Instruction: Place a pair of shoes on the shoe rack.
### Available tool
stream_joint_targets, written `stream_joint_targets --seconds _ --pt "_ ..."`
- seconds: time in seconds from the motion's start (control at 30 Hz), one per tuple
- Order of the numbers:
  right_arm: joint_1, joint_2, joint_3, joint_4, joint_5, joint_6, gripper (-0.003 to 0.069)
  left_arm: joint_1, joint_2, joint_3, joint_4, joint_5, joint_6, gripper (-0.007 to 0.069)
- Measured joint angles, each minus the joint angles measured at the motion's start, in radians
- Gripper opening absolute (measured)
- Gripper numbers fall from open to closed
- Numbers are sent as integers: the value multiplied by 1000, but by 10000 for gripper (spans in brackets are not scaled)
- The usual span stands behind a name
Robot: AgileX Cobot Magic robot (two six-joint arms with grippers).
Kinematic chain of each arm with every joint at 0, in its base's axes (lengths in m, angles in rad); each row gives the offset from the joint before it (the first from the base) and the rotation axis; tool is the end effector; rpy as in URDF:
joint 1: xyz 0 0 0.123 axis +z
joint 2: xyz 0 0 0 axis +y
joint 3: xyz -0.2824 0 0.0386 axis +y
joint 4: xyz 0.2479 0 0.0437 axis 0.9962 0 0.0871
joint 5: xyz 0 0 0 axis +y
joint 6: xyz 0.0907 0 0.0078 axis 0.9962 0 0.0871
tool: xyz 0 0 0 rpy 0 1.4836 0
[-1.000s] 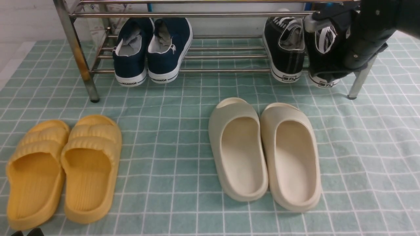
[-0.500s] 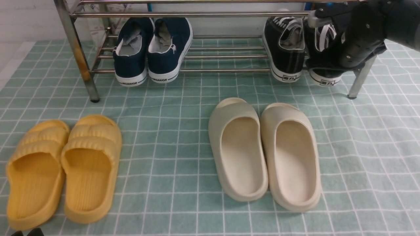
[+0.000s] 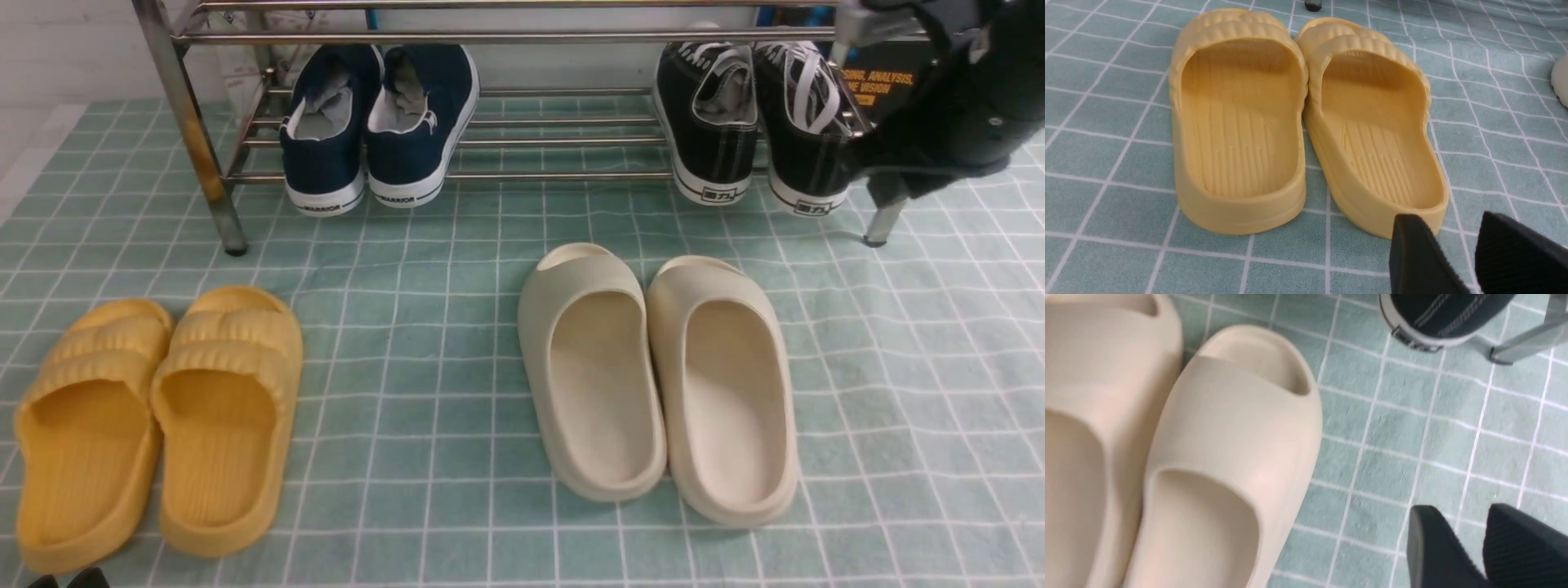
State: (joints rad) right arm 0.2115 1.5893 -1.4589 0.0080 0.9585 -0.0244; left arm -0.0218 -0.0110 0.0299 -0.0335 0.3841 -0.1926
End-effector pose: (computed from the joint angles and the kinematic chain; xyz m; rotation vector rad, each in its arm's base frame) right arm 0.3364 0.0728 0.3390 -0.2995 2.5571 0.0805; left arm 0.0523 -0.0023 0.1691 -0.1819 1.8816 -0.1797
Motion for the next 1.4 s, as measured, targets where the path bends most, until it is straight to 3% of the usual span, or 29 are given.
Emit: stream_joint_targets --seconds 0.4,0.73,1.17,1.3,1.4 --pt "0 -595 393 36 -156 -4 13 0 0 0 0 0 0 239" --pt "0 -817 503 55 -185 -5 5 0 0 0 0 0 0 239" --pt "-1 -842 508 100 -137 -4 5 0 0 0 0 0 0 239" --pt "-1 -884 587 140 -247 -40 5 0 0 0 0 0 0 239" --pt "-4 -990 739 138 -421 -56 5 0 0 0 0 0 0 239"
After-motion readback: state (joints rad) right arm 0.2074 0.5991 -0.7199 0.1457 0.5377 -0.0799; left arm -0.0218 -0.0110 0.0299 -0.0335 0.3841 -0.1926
